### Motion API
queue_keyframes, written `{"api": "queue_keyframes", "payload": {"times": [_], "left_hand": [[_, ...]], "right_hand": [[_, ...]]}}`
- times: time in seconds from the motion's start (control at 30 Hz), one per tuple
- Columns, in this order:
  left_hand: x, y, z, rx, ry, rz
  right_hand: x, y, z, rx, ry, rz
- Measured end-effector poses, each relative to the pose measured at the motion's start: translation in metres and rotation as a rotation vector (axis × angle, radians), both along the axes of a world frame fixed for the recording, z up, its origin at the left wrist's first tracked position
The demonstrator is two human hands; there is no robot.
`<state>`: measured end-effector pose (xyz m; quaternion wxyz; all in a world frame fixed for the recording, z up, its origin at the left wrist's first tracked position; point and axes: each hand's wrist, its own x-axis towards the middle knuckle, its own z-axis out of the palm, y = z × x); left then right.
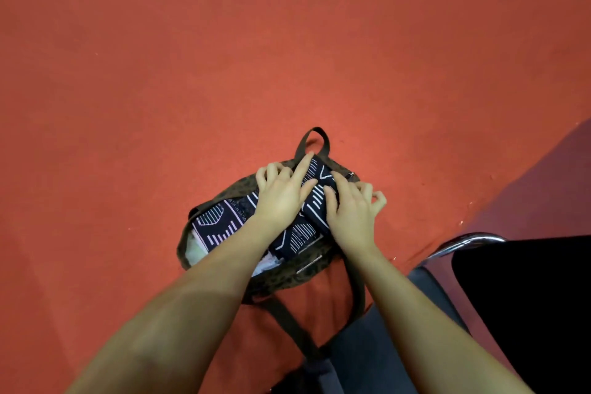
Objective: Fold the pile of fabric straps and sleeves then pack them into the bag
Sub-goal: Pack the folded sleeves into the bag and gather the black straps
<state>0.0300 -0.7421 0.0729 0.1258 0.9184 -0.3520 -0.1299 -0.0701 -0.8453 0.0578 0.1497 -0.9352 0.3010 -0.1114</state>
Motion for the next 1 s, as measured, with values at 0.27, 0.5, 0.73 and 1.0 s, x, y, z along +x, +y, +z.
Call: {"api": "queue_keyframes", "payload": {"times": [0.27, 0.5, 0.73, 1.0], "left_hand": [[0.01, -0.002, -0.006, 0.175, 0.086, 0.015], [0.014, 0.021, 0.013, 0.153, 0.074, -0.014], [0.017, 0.086, 0.05, 0.07, -0.044, 0.116], [0.011, 0.272, 0.061, 0.045, -0.087, 0.292]], "right_hand": [[0.011, 0.0, -0.008, -0.02, 0.308, 0.026], [0.014, 0.002, 0.014, -0.025, 0.341, 0.031], [0.038, 0.065, 0.051, -0.028, 0.173, 0.159], [0.069, 0.224, 0.066, -0.012, 0.113, 0.462]]}}
